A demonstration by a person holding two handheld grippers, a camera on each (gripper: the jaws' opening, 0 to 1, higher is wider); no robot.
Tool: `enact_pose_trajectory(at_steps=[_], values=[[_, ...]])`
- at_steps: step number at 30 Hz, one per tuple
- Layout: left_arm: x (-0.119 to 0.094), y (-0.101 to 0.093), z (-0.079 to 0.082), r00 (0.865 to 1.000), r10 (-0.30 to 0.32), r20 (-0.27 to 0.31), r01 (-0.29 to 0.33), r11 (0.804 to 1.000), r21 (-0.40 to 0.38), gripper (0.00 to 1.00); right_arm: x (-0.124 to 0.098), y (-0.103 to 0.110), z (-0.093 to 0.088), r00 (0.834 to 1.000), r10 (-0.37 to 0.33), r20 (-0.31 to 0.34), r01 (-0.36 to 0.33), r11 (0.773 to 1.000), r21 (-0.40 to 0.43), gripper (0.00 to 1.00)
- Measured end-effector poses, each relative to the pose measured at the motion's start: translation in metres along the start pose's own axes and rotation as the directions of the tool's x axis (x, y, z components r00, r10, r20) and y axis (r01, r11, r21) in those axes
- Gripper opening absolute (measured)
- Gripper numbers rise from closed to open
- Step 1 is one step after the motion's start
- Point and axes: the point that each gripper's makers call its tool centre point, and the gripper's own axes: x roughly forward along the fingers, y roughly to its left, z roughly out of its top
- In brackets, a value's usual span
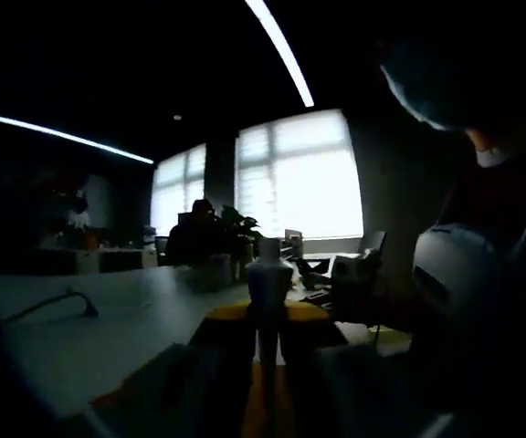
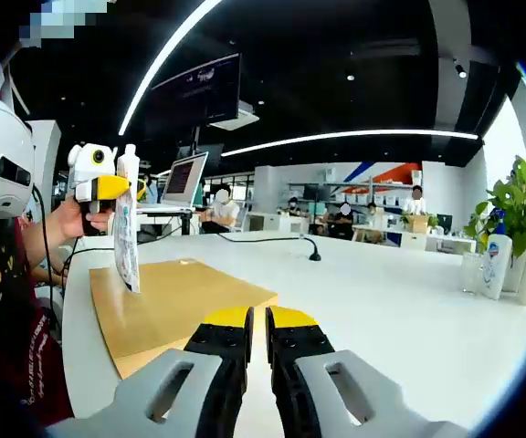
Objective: Pick up the toothpaste unscrew the cap squeeze it onto the small board screw the cap back on and return it to the table
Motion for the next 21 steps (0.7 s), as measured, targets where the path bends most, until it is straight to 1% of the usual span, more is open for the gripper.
enact_pose_trajectory(at_steps=[4, 10, 15, 21], values=[[-0.004, 0.002, 0.002, 1.000, 0.014, 0.003, -0.014, 1.000, 0.001, 0.10, 0.006, 0.003, -0.010, 0.999, 0.012, -0.037, -0.012, 1.000, 0.002, 0.06], [-0.007, 0.002, 0.000, 1.000, 0.021, -0.007, -0.021, 1.000, 0.007, 0.10, 0.012, 0.006, -0.020, 0.997, 0.027, -0.070, -0.026, 0.999, 0.025, 0.08], [-0.007, 0.002, -0.003, 1.000, 0.025, -0.011, -0.025, 1.000, 0.003, 0.10, 0.015, 0.008, -0.024, 0.995, 0.035, -0.092, -0.033, 0.999, 0.019, 0.08], [-0.011, 0.004, -0.004, 0.999, 0.033, -0.007, -0.033, 0.999, -0.015, 0.10, 0.024, 0.011, -0.033, 0.990, 0.039, -0.136, -0.039, 0.999, 0.004, 0.10]])
